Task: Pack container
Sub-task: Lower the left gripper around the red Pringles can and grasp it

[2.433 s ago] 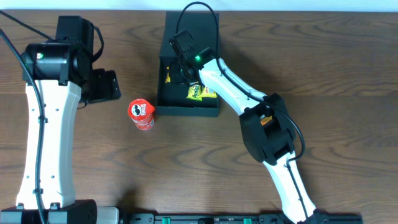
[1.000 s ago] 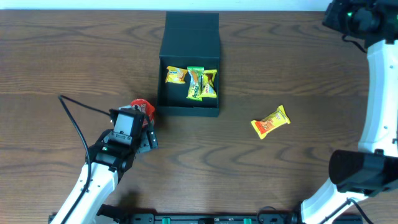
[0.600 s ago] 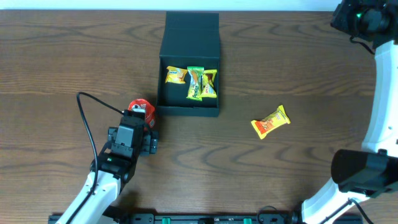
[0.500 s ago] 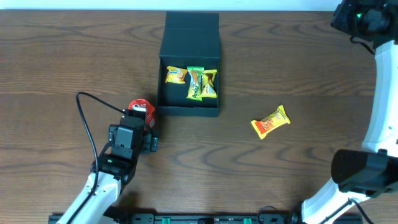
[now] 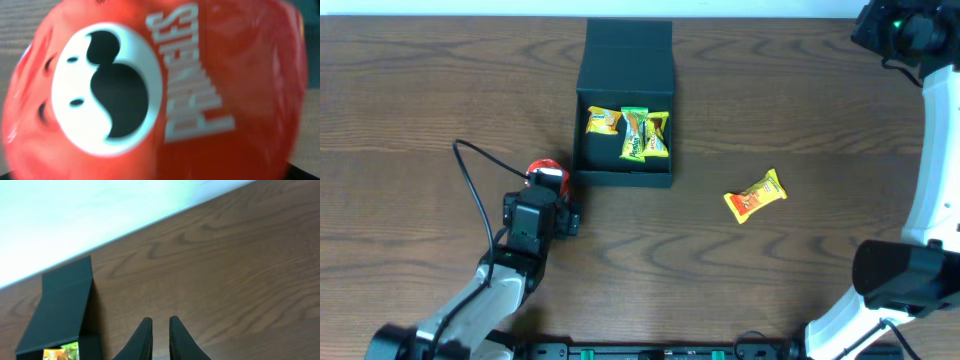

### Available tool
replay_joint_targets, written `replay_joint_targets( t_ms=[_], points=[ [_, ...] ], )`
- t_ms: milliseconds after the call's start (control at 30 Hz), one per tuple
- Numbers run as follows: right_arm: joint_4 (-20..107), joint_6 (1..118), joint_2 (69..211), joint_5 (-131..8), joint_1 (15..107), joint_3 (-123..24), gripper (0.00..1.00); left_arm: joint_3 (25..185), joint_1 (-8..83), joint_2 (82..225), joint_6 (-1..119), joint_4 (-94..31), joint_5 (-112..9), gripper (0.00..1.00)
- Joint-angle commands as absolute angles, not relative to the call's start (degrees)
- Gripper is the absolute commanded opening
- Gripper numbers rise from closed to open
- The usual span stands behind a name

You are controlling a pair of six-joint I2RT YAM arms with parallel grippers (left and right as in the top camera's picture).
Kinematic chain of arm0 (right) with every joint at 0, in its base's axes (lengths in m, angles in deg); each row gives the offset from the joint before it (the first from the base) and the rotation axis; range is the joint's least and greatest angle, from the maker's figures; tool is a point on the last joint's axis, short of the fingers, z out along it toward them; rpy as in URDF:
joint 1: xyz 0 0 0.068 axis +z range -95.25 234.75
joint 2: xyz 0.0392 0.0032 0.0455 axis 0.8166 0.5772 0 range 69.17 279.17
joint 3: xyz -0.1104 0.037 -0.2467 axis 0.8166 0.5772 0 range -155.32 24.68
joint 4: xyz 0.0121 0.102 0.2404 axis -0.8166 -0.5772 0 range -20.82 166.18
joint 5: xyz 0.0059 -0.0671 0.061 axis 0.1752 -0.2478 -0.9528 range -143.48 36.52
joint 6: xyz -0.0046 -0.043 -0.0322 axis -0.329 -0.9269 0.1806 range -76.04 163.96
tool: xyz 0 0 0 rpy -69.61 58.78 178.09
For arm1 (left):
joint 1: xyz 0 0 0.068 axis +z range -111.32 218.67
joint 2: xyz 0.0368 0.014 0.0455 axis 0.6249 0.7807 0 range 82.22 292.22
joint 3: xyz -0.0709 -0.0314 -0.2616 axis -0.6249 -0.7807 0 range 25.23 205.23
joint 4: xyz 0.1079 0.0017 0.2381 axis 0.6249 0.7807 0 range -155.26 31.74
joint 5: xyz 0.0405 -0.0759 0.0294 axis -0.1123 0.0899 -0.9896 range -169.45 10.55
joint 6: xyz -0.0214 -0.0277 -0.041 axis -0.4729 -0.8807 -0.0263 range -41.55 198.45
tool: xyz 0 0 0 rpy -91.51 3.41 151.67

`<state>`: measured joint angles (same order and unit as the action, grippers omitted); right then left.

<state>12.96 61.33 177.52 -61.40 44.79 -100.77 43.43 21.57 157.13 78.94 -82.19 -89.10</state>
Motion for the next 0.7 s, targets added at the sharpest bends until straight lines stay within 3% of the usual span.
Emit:
replay_joint_targets(
  t_ms=[0, 367, 667],
  points=[
    [13.4, 62.4, 176.74, -62.47, 44.11, -101.27, 0.12, 43.56, 21.42, 160.45, 79.73, -84.33, -90.37, 0.96],
    [13.18, 62.35, 176.74, -62.78, 43.87, -101.27, 0.13, 43.56, 21.53, 162.53, 79.8, -92.35, -90.44, 0.95],
    [14.82, 63.88, 176.74, -64.02, 43.87, -101.27, 0.14, 43.56, 26.66, 162.58, 79.77, -90.28, -90.39, 0.95]
  ],
)
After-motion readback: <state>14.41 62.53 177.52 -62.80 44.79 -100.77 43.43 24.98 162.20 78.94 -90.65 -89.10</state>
